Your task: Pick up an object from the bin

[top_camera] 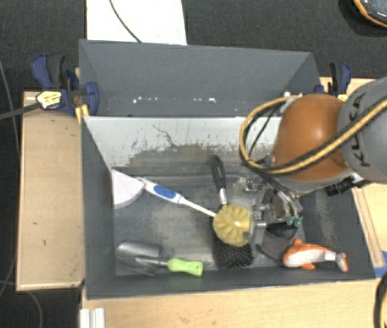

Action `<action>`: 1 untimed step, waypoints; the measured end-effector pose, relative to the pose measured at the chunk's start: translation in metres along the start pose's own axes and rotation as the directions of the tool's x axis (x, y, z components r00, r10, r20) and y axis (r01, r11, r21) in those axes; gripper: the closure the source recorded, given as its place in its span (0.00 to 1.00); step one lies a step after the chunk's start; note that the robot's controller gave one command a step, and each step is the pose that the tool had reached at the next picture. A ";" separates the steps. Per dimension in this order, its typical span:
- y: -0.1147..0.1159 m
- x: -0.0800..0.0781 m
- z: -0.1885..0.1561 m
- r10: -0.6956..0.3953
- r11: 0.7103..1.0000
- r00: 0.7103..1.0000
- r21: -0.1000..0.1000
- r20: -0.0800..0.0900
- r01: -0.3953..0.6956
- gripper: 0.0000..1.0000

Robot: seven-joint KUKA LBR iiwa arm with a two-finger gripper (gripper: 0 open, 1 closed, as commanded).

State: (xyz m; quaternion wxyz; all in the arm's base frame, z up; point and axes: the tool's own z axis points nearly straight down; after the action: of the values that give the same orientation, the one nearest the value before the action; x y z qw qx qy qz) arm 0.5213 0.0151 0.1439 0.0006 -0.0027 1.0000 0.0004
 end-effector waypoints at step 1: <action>0.000 0.000 0.000 0.000 1.000 1.000 0.000 0.000 0.000 0.00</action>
Offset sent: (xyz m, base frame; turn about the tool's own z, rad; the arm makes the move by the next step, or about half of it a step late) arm 0.0260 -0.0302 -0.0127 0.0379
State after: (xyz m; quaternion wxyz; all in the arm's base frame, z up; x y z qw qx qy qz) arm 0.5213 0.0151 0.1439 0.0006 -0.0027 1.0000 0.0004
